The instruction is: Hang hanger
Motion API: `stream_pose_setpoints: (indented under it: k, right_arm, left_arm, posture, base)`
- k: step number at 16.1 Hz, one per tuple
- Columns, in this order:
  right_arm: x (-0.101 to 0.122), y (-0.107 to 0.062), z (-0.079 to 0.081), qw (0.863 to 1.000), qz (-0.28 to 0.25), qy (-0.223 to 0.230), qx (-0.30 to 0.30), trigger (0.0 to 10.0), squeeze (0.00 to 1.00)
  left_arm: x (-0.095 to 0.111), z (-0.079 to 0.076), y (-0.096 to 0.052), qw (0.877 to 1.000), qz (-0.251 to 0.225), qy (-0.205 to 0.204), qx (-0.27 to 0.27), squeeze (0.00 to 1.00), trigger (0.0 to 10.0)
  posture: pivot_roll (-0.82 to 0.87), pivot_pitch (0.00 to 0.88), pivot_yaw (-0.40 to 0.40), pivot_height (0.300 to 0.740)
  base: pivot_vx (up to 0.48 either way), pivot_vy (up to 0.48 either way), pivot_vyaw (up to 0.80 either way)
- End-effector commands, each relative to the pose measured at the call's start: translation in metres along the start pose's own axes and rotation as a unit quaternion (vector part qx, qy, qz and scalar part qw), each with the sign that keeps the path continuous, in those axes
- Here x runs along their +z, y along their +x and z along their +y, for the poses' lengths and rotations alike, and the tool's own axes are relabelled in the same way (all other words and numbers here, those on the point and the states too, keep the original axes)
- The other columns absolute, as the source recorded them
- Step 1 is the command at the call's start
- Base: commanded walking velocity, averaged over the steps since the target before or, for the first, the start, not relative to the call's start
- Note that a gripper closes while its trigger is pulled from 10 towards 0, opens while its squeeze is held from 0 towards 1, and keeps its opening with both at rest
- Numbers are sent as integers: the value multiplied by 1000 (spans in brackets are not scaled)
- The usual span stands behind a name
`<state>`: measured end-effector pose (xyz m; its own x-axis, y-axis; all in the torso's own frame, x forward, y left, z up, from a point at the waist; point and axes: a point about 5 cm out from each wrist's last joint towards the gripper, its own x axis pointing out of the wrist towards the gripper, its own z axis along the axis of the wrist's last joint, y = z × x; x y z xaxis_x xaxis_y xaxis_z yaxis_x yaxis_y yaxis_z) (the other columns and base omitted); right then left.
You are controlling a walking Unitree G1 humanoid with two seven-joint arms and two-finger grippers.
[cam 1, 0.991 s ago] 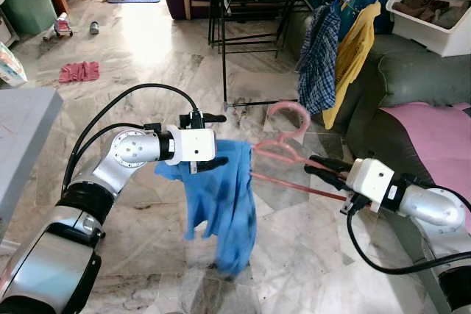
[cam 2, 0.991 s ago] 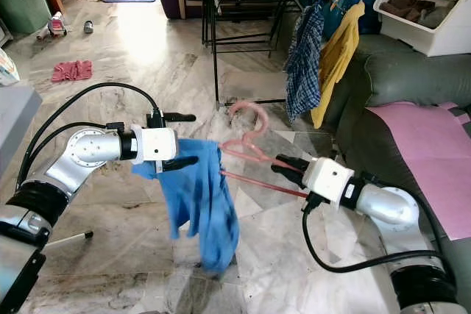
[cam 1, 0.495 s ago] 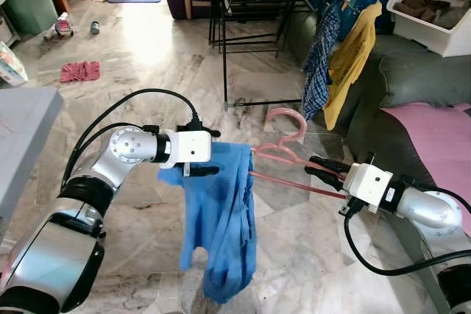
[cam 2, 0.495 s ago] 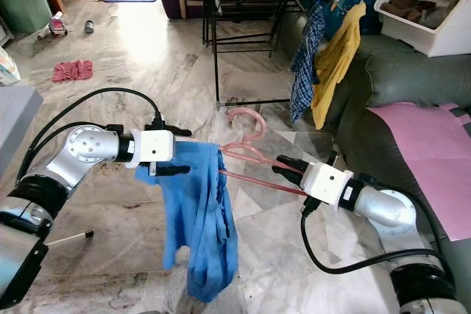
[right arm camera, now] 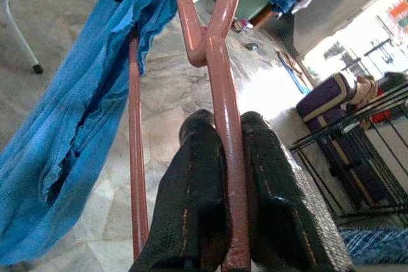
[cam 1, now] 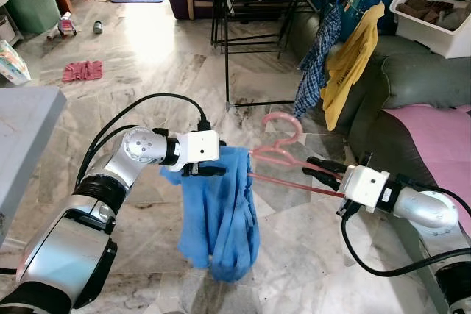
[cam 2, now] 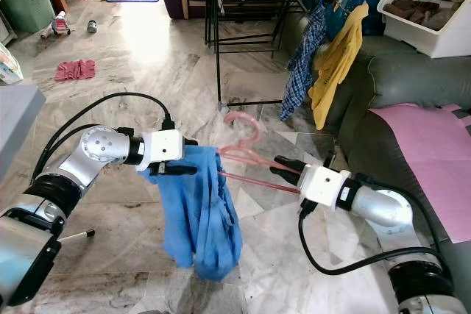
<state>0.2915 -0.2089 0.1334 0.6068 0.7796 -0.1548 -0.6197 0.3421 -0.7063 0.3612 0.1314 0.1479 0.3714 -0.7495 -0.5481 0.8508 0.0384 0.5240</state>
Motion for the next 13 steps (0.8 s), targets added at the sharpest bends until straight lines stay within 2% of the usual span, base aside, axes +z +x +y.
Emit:
stream_pose_setpoints:
  k: [1,4,13]
  right_arm:
    - [3,-1,-5,1000,-5,-25,-1,10000,0]
    - [-1,-3,1,999,3,-30,10,10000,0]
    - [-4,-2,6,999,4,-31,9,10000,0]
  left_arm:
    - [0,0,1,1000,4,-5,-11,0,0]
    - [-7,-10,5,1000,8,-23,-18,0,0]
    - [-8,-14,10,998,10,-45,-42,0,0]
  posture:
    - [28,57,-45,740]
    - [26,58,-46,740]
    - [27,60,-40,740]
  base:
    - [0,0,0]
    - [0,0,0]
    - [0,0,0]
